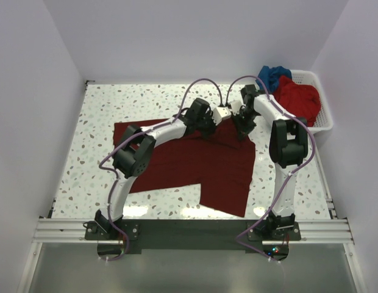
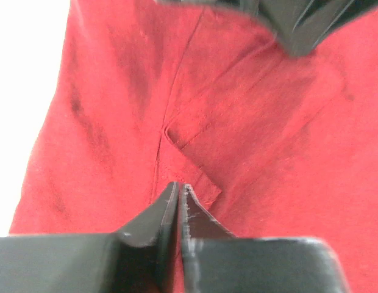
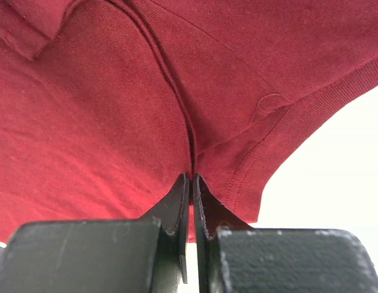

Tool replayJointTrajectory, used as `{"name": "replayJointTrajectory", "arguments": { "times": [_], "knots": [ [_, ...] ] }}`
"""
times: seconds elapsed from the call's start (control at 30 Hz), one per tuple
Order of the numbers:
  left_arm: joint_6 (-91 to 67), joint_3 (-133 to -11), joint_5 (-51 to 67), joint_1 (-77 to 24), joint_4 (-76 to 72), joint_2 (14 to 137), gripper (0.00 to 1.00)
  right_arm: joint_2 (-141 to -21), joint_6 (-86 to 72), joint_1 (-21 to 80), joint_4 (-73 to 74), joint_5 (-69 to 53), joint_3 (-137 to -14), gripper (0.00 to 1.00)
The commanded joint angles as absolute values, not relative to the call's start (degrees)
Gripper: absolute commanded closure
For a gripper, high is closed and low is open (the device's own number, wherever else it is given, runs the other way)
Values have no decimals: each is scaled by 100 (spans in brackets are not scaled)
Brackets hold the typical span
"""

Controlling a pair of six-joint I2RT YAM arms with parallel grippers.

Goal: Fold and stack the t-shirts
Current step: Fold the tshirt

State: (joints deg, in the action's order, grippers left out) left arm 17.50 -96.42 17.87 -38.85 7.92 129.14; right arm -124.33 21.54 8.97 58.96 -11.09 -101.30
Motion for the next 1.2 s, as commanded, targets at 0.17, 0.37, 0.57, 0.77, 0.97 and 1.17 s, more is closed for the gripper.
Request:
{"name": "replayJointTrajectory", "arguments": {
  "times": [0.17,0.37,0.57,0.77,0.97,1.17],
  "knots": [
    [1564,-9835,2004,-3999,668,12691,69,-12173,2083,914,6003,-1248,-10362,100],
    [1573,-10055,1846,-4025,888,12972,68,-12217,2109,905,6012,-1222,-10406,100],
    [1626,-10239,1758,-4060,1099,13254,67,-12269,2127,914,6021,-1204,-10424,100],
    [1608,-10266,1486,-4061,1099,13421,67,-12305,2144,914,6021,-1195,-10406,100],
    [1696,-10283,1239,-4025,1134,13377,73,-12322,2153,905,6012,-1178,-10389,100],
    [1626,-10274,1467,-3841,1002,13043,82,-12278,2145,914,6020,-1186,-10371,100]
  ]
}}
